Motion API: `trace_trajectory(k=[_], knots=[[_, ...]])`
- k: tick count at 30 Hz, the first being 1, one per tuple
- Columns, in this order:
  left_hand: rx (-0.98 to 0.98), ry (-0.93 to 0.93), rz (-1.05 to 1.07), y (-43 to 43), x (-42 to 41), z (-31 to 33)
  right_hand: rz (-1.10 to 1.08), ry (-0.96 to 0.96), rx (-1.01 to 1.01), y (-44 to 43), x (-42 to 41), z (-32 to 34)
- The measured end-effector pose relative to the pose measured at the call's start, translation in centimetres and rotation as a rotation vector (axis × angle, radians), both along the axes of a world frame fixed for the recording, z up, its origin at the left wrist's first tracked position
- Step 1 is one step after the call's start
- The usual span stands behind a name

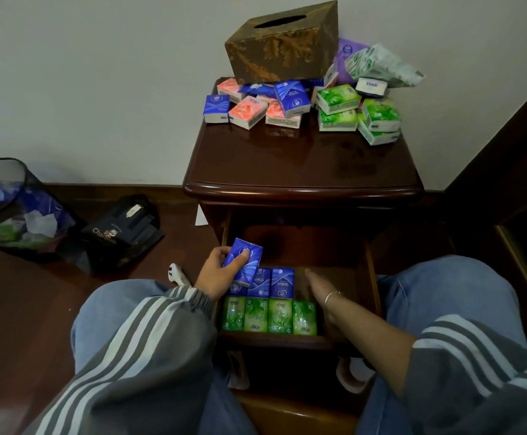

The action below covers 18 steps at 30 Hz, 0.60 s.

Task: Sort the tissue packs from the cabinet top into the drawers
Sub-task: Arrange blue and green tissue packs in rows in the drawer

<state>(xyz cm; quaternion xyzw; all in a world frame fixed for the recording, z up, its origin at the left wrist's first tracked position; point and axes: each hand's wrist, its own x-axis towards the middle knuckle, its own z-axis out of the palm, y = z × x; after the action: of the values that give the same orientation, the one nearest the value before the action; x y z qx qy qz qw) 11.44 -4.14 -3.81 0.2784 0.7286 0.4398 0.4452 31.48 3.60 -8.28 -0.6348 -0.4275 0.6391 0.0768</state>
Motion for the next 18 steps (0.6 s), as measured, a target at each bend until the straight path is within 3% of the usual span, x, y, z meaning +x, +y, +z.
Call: trace_trajectory(k=[5,9,15,18], knots=[[-0.011,0.066,-0.106,-0.4,2.2,-0.7,0.116,0.306,0.018,0.7,-2.2,4.7],[-0.049,0.073,-0.144,-0.5,4.4,-1.0,0.165,0.322,0.023,0.2,-1.9,5.4],[-0.065,-0.116,-0.104,-0.5,6.7,-1.5,0.104,0.323,-0.062,0.1,-1.7,4.3],[-0.098,-0.122,-0.157,0.0,6.3,-1.6,0.079,0.321,-0.054,0.7,-1.9,3.7]])
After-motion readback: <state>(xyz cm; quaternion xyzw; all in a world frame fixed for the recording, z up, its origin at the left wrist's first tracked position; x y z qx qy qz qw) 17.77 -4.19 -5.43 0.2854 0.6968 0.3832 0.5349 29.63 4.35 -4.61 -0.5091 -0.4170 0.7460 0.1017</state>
